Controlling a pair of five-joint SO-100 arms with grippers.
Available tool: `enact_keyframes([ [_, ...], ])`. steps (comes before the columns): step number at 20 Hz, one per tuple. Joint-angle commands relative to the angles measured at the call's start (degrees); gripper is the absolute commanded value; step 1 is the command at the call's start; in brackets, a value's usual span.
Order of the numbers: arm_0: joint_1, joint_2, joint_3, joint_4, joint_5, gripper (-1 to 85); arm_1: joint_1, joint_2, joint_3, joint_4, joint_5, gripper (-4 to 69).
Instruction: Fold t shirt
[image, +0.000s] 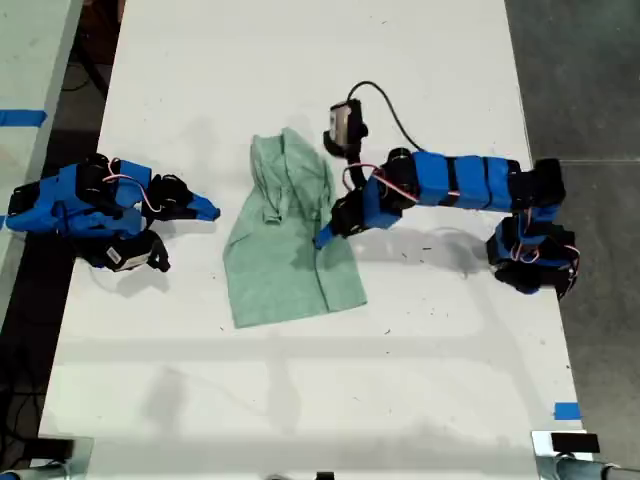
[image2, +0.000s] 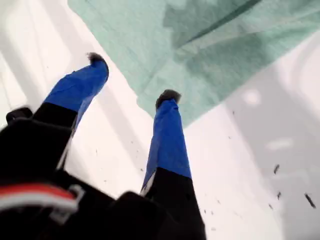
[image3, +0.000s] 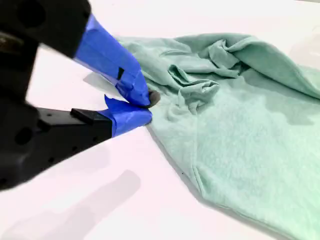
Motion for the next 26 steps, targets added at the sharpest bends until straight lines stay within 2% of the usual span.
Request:
enact_keyframes([
  [1, 0.09, 0.26, -0.35, -1.14, 0.44, 0.7, 3.16, 18.81, 12.74, 2.55, 2.72, 15.9],
  [3, 0.09, 0.26, -0.35, -1.14, 0.44, 0.7, 5.10, 33.75, 33.05, -2.90, 4.66, 14.7],
  [5, 0.26, 0.26, -0.35, -1.14, 0.44, 0.5, 5.98, 51.06, 55.46, -11.78, 6.42, 5.5],
  [6, 0.26, 0.26, -0.35, -1.14, 0.53, 0.5, 5.98, 60.12, 67.15, -18.19, 7.82, 1.3],
  [8, 0.09, 0.26, -0.35, -1.14, 0.62, 0.5, 5.19, 73.04, 85.25, -27.25, 10.28, 1.4],
  [10, 0.00, 0.26, -0.35, -1.23, 0.70, 0.4, 5.54, 82.44, 97.29, -30.23, 11.25, 1.4],
  [12, 0.26, 0.26, -0.26, -1.32, 0.70, 0.3, 7.91, 95.54, 106.88, -29.27, 9.40, 1.4],
  [14, 0.26, 0.26, -0.18, -1.32, 0.70, 0.3, 9.93, 113.82, 115.75, -22.76, 8.00, 1.4],
  [15, 0.18, 0.26, -0.18, -1.32, 0.70, 0.4, 10.46, 114.96, 119.27, -21.80, 7.82, 1.4],
  [16, 0.18, 0.26, -0.18, -1.32, 0.79, 0.4, 10.99, 114.79, 123.22, -24.17, 8.35, 1.4],
  [20, 0.70, 0.26, 0.18, -1.76, 1.05, 0.3, 12.22, 114.79, 122.61, -20.57, 10.55, 1.4],
  [26, 0.44, 0.26, 0.26, -1.85, 1.14, 0.3, 11.69, 114.79, 122.61, -20.21, 11.78, 1.4],
])
